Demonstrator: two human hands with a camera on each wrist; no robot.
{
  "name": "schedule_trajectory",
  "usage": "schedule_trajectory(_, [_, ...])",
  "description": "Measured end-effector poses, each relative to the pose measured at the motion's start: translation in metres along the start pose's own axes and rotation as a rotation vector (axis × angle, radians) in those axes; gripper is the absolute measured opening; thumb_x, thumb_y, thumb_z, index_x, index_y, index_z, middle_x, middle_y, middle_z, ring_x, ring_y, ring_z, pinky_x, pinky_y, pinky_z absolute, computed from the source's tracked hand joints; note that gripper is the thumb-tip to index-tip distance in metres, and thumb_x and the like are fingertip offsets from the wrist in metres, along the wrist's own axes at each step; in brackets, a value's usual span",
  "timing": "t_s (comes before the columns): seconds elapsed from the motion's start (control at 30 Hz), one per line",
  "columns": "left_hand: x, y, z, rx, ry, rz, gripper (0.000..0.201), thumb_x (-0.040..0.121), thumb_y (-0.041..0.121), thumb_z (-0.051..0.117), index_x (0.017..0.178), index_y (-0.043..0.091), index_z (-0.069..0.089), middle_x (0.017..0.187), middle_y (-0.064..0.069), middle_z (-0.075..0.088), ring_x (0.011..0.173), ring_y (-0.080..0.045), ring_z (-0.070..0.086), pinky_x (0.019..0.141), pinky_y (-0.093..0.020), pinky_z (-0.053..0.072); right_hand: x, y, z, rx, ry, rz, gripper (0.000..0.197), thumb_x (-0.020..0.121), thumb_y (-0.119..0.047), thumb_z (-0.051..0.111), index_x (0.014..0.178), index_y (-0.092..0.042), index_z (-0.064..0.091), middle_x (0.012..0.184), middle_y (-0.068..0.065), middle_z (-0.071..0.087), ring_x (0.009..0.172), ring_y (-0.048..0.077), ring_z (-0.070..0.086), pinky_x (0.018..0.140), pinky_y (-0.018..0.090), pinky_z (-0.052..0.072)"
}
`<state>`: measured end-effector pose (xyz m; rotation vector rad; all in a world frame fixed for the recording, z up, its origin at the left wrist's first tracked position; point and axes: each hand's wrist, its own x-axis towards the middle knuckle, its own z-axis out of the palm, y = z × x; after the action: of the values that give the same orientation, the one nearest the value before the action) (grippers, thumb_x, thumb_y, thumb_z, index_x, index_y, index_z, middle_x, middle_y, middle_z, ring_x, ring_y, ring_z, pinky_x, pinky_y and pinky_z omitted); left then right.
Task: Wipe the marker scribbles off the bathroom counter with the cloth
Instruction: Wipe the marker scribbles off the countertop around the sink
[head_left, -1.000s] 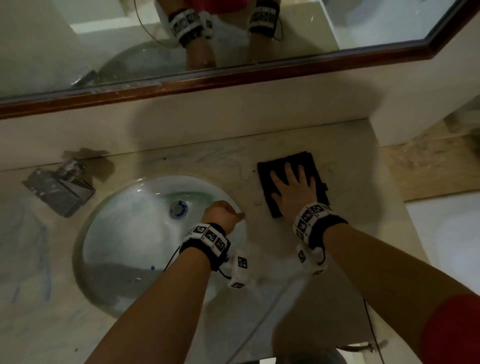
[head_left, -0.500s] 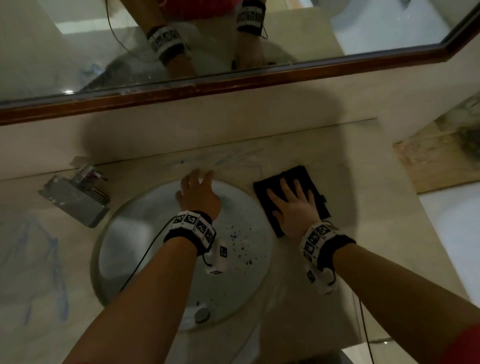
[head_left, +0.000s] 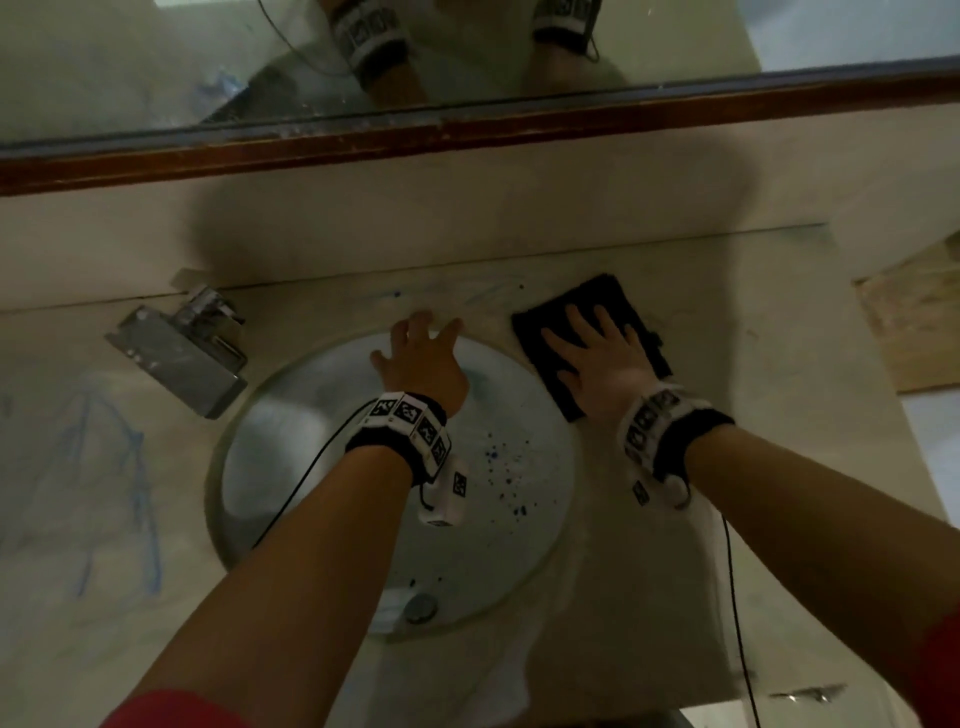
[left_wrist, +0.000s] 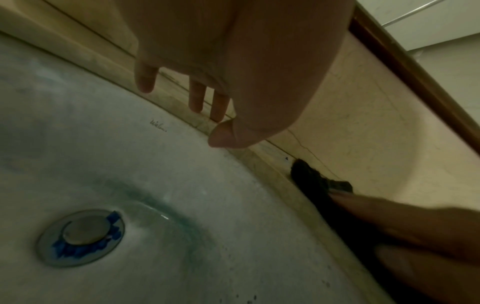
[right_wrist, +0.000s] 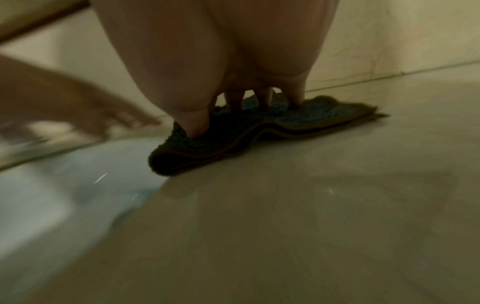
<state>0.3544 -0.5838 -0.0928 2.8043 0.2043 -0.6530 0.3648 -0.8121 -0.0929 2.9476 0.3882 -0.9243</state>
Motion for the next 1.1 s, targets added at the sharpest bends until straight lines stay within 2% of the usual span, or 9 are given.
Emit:
schedule_trajectory(0.13, [0.000, -0.001, 0.001, -0.014, -0.011, 0.007, 0.070, 0.088, 0.019, 0.047, 0.150, 0.041, 0.023, 0.159, 0.000, 0.009, 0.145, -0.027, 0.006, 0.113, -0.061, 0.014, -0.039, 0.008, 0.025, -0.049, 0.055, -0.135, 0.058, 0.101, -0.048, 0.035, 0.151, -0.047, 0.005, 0.162, -0.008, -0.010, 0.149, 0.028, -0.009, 0.120, 0.053, 0.004])
schedule_trajectory(0.3, [0.002, -0.003, -0.002, -0.012, -0.034, 0.015, 0.069, 0.089, 0.021, 0.049, 0.150, 0.042, 0.023, 0.159, 0.000, 0.009, 0.145, -0.028, 0.006, 0.112, -0.062, 0.014, 0.001, -0.001, 0.003, -0.033, -0.011, -0.050, 0.059, 0.100, -0.054, 0.026, 0.149, -0.049, -0.005, 0.161, -0.010, -0.018, 0.148, 0.027, -0.015, 0.120, 0.053, 0.001])
schedule_trajectory(0.47, [0.002, -0.003, -0.005, 0.010, -0.047, 0.026, 0.068, 0.090, 0.023, 0.048, 0.150, 0.043, 0.022, 0.159, -0.001, 0.010, 0.145, -0.029, 0.007, 0.111, -0.063, 0.015, 0.049, -0.014, -0.028, -0.012, 0.017, 0.018, 0.059, 0.100, -0.051, 0.027, 0.151, -0.045, -0.002, 0.162, -0.005, -0.012, 0.149, 0.031, -0.009, 0.118, 0.058, 0.006])
schedule_trajectory(0.63, [0.001, -0.003, -0.005, 0.010, -0.069, 0.028, 0.069, 0.091, 0.026, 0.050, 0.151, 0.040, 0.019, 0.160, -0.001, 0.008, 0.146, -0.027, 0.005, 0.113, -0.063, 0.013, 0.005, -0.009, -0.006, -0.026, -0.024, -0.016, 0.058, 0.101, -0.051, 0.027, 0.151, -0.046, -0.004, 0.161, -0.008, -0.017, 0.148, 0.028, -0.013, 0.120, 0.052, 0.003])
schedule_trajectory(0.73, [0.001, -0.004, -0.002, -0.020, -0.039, 0.036, 0.067, 0.091, 0.024, 0.049, 0.151, 0.034, 0.022, 0.160, -0.002, 0.010, 0.146, -0.027, 0.007, 0.113, -0.061, 0.016, -0.015, -0.003, 0.007, -0.014, -0.037, -0.047, 0.059, 0.100, -0.054, 0.028, 0.150, -0.049, -0.004, 0.160, -0.010, -0.019, 0.148, 0.026, -0.015, 0.120, 0.052, 0.001])
schedule_trajectory(0.87, [0.003, -0.005, -0.002, 0.006, -0.022, 0.041, 0.064, 0.091, 0.025, 0.049, 0.150, 0.034, 0.026, 0.159, -0.001, 0.014, 0.145, -0.027, 0.011, 0.110, -0.059, 0.024, 0.014, -0.008, -0.005, -0.014, -0.015, -0.001, 0.057, 0.101, -0.053, 0.024, 0.150, -0.048, -0.004, 0.161, -0.010, -0.018, 0.148, 0.027, -0.015, 0.120, 0.053, 0.001])
schedule_trajectory(1.0, [0.004, -0.005, -0.008, 0.022, -0.052, 0.046, 0.063, 0.091, 0.027, 0.050, 0.149, 0.035, 0.026, 0.159, -0.001, 0.014, 0.144, -0.027, 0.012, 0.109, -0.060, 0.025, 0.050, -0.016, -0.027, 0.006, 0.041, 0.018, 0.056, 0.101, -0.050, 0.025, 0.152, -0.045, 0.001, 0.163, -0.006, -0.011, 0.149, 0.030, -0.009, 0.118, 0.057, 0.004])
schedule_trajectory(1.1, [0.005, -0.005, -0.011, 0.029, -0.079, 0.044, 0.062, 0.092, 0.028, 0.049, 0.150, 0.035, 0.026, 0.159, -0.001, 0.013, 0.145, -0.028, 0.011, 0.110, -0.061, 0.023, 0.034, -0.020, -0.022, -0.018, 0.026, 0.012, 0.056, 0.102, -0.050, 0.025, 0.152, -0.045, 0.001, 0.162, -0.006, -0.011, 0.149, 0.030, -0.009, 0.119, 0.056, 0.005])
